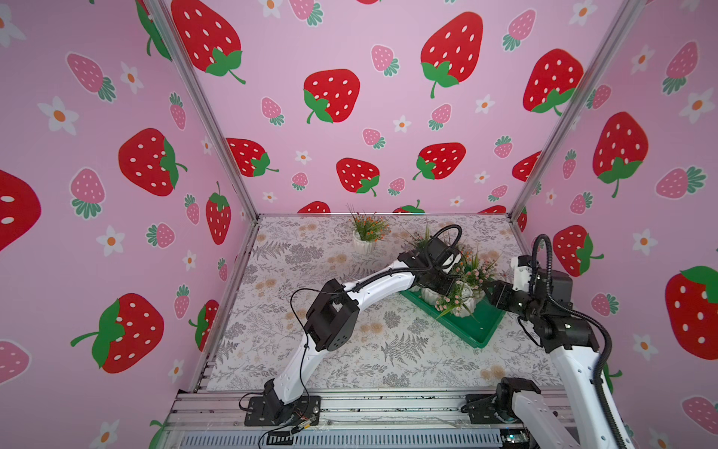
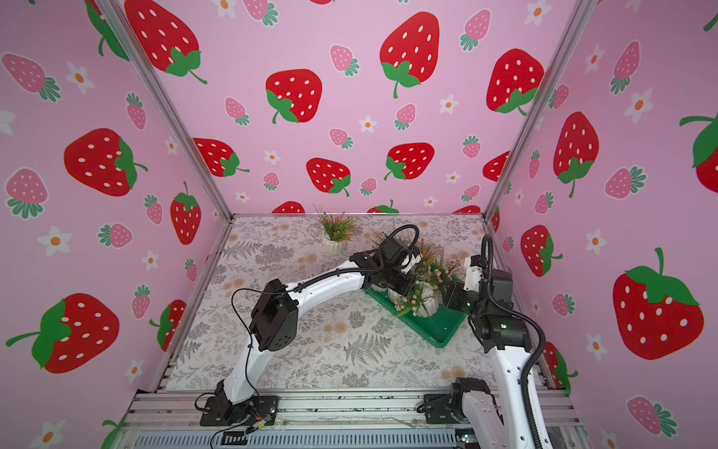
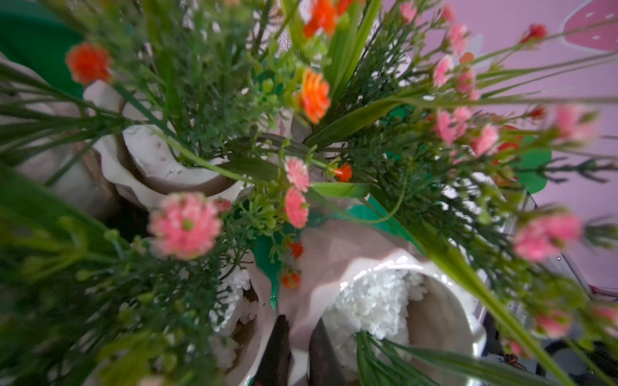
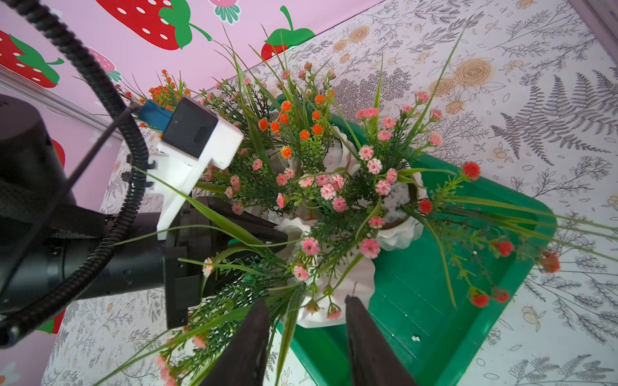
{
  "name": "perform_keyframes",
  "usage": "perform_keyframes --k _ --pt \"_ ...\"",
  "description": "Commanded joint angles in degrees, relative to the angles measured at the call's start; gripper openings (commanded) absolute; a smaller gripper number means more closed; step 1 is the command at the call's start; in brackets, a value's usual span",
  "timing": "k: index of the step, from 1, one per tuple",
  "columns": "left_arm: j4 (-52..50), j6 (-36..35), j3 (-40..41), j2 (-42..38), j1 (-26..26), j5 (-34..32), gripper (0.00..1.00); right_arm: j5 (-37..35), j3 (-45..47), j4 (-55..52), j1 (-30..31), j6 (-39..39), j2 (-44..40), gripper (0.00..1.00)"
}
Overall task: Put the potted gypsophila into the storage box
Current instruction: Place the baby's breath potted plant at the storage box.
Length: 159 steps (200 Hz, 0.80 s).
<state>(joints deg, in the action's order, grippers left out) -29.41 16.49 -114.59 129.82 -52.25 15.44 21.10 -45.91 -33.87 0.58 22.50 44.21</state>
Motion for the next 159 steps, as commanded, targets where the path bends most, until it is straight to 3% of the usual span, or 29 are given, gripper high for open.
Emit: perform_keyframes --k 1,79,159 --pt "-0.4 -1.0 -3.5 -0.5 -0.2 -1.7 0.00 0.6 -0.9 0.9 -0.4 -0.5 0.0 0.40" --pt "-2.5 -1.0 -5.8 2.1 -1.0 -7.0 0.00 1.1 -0.6 1.1 -0.4 -0.4 -0.3 0.40" --pt "-1.8 0.0 -7.2 4.7 -1.7 -7.2 0.00 1.5 -0.6 0.7 -0.4 -0.3 -0.6 0.40"
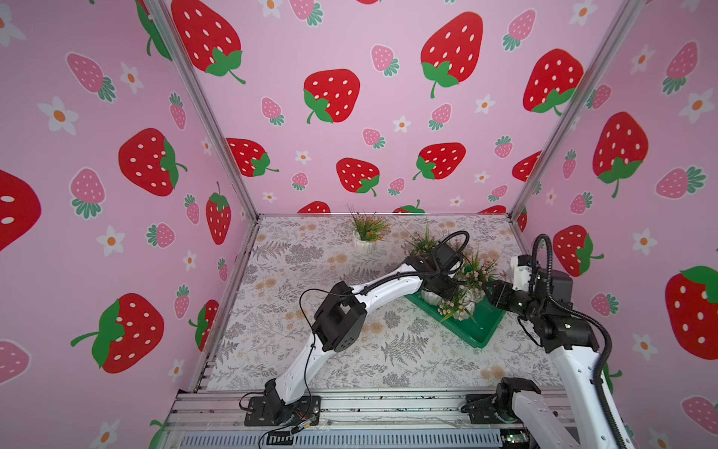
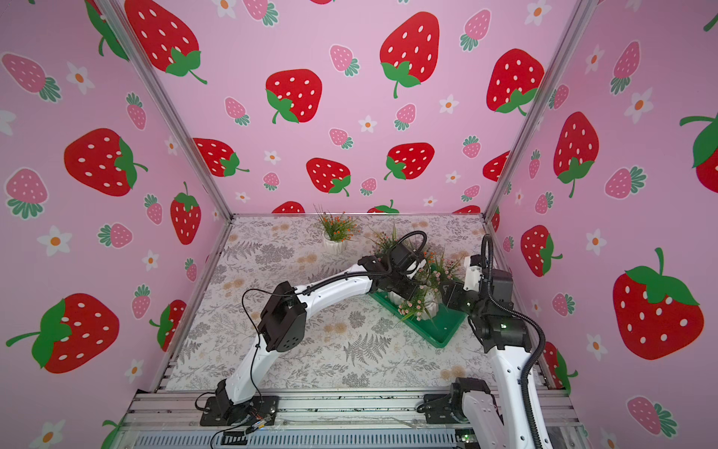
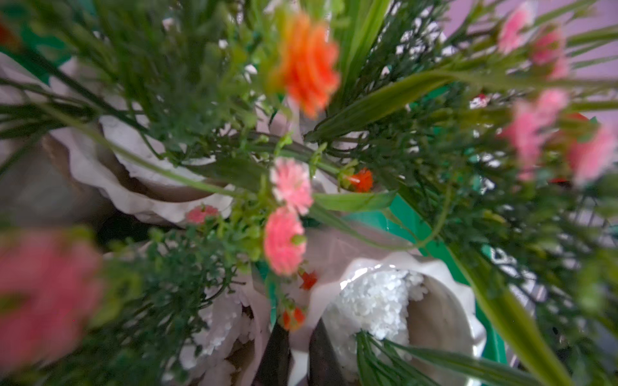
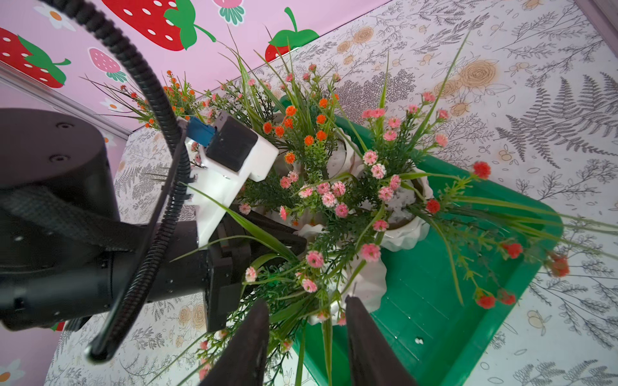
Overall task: Put the potted gypsophila into the storage box
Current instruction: Place the baby's breath potted plant at the storage box.
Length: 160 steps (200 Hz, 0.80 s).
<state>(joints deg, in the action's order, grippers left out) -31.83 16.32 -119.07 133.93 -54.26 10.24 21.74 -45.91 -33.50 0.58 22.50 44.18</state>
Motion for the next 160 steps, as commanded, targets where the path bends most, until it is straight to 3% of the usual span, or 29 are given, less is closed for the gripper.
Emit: perform_keyframes --k 1,66,71,98,160 --pt "0.7 0.2 -2.7 0.6 0.4 -2.0 0.00 0.8 -0.6 0.4 -0.4 -0.3 -0.5 0.40" --pt "-0.2 -0.3 -2.5 0.4 0.3 -4.8 0.05 0.4 -0.7 -0.4 -0.4 -0.4 -1.3 0.40" --pt "-0.2 -0.2 -2.4 0.2 0.3 -4.9 0.10 0.4 -0.7 -0.5 -0.4 -0.4 -1.3 0.40" --pt "-0.1 -0.3 -1.9 -0.5 0.0 -5.4 0.17 0.5 -0.8 -0.9 -0.5 -0.5 -1.7 0.40" --pt "0.4 -0.4 -1.1 -1.8 -0.3 -6.3 0.24 0.3 -0.8 -1.9 -0.5 -0.5 -3.1 0.40"
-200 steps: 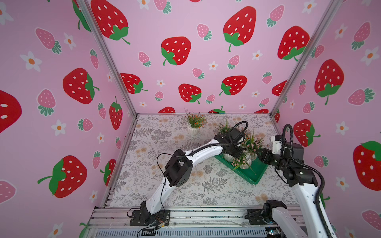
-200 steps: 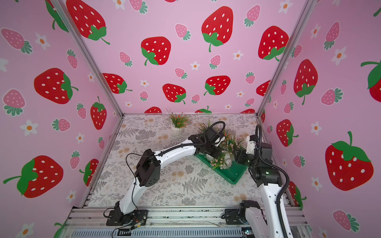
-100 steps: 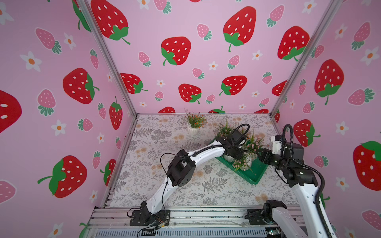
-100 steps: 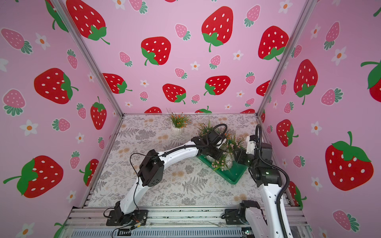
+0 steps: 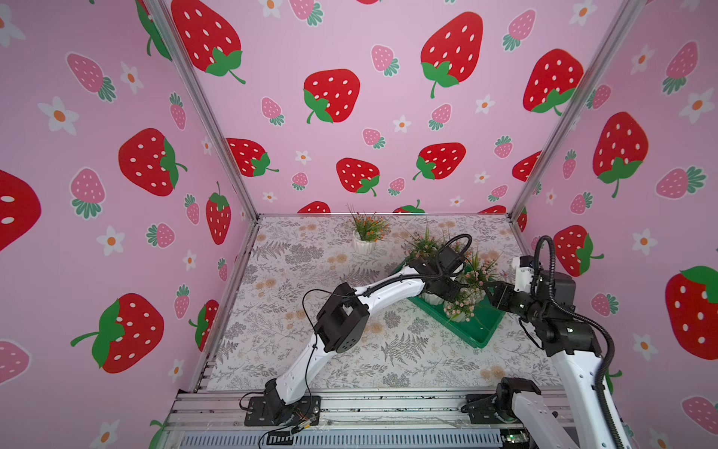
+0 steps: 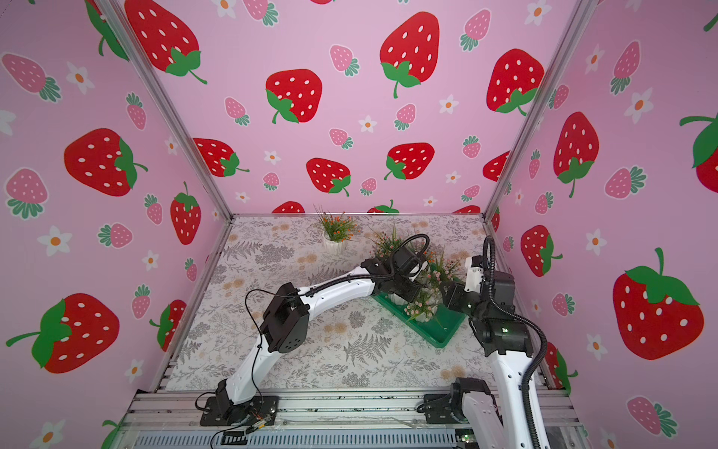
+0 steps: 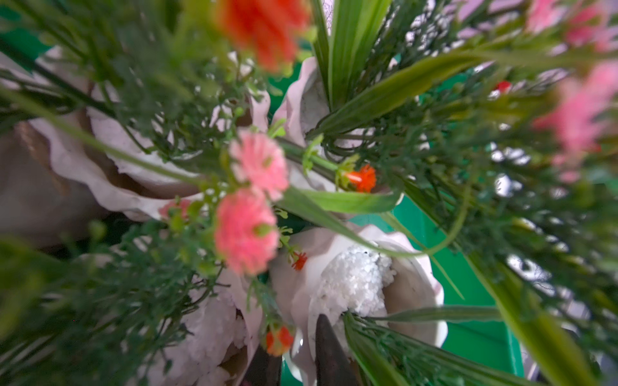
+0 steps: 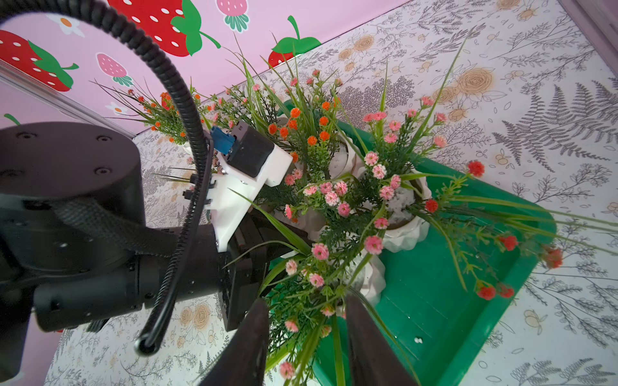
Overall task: Put the potted gypsophila into the storage box
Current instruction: Place the baby's breath potted plant at the storage box.
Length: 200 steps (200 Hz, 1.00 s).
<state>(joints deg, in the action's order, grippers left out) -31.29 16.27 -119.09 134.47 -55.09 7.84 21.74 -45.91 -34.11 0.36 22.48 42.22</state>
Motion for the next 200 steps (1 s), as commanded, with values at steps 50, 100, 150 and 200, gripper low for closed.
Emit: perform_keyframes --k 50,100,150,200 --pt "1.3 -1.1 4.5 -10.4 0.4 -9.1 0.25 0.4 -0.8 -1.7 -0.3 -1.2 -2.4 0.40" --pt "6.2 1.4 18.4 -24.9 0.8 -11.1 0.26 1.8 -0.7 -1.6 -0.2 -5.1 -3.9 0.41" --pt "13.3 8.5 39.8 -41.3 7.2 -4.7 0.26 2.3 -0.1 0.4 6.9 -7.0 -2.3 0.41" --pt "15.2 13.6 56.0 -57.9 18.1 5.6 0.28 -14.8 -4.3 -2.2 30.3 -13.4 9.0 0.44"
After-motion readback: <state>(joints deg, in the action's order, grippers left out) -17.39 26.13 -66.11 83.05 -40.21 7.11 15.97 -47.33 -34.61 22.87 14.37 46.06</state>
